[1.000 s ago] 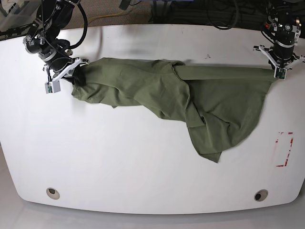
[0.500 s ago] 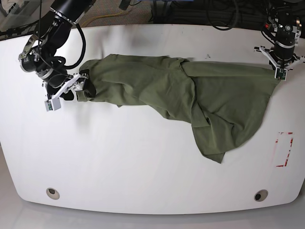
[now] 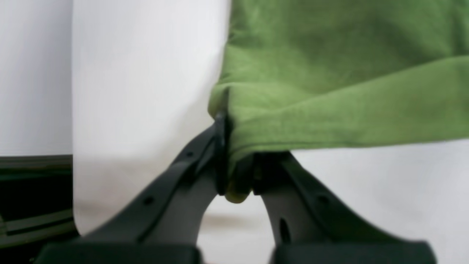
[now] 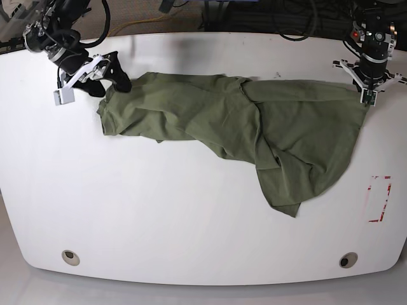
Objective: Fold the T-shirt properly
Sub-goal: 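Drag the held shirt corners back along the table with both grippers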
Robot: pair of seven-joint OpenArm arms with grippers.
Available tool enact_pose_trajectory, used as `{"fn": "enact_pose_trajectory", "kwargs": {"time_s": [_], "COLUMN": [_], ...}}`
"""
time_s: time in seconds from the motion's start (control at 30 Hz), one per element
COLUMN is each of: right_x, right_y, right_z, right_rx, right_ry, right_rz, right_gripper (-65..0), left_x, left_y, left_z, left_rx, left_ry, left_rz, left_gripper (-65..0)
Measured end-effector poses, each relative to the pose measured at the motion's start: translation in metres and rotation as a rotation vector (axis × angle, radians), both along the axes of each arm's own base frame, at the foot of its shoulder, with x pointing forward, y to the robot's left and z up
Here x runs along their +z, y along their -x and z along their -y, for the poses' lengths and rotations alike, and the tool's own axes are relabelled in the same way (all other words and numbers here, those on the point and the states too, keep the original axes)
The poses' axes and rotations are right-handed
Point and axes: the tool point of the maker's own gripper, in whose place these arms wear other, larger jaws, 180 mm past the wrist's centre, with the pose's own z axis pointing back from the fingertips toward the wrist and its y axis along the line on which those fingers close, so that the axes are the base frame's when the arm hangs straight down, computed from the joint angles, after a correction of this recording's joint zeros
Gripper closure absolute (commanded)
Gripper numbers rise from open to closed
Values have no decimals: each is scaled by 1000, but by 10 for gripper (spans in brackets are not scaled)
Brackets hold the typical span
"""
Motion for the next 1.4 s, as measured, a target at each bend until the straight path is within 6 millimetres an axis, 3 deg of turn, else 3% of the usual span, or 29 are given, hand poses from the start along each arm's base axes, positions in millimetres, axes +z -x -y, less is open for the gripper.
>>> {"fn": "enact_pose_trajectory", "kwargs": {"time_s": [0.17, 0.27, 0.53, 0.73, 1.1, 1.17, 1.33, 1.4], "right_x": [-15, -23, -63, -69, -73, -73, -80, -81], "right_y": [9, 7, 20, 16, 4, 3, 8, 9], "right_z": [-8, -22, -43, -43, -69, -70, -70, -70], "right_rx": [-9, 34, 69, 49, 92, 92, 103, 108], "right_ry": [2, -35, -136, -177, -258, -260, -236, -234], "right_rz": [-58, -72, -206, -213, -202, -200, -233, -242], "right_gripper": [-491, -490, -490, -490, -476, -412, -154, -94], "left_x": [0, 1, 6, 5, 5, 5, 5, 5], "left_y": [0, -1, -10, -8, -8, -8, -8, -8], "left_z": [0, -1, -1, -1, -1, -1, -1, -1], "left_rx": [2, 2, 0, 2, 3, 3, 3, 3], "left_ry": [-2, -3, -3, -3, -2, -2, -2, -2], "left_rz": [-2, 2, 29, 22, 23, 23, 23, 23], "left_gripper": [0, 0, 0, 0, 0, 0, 0, 0]}}
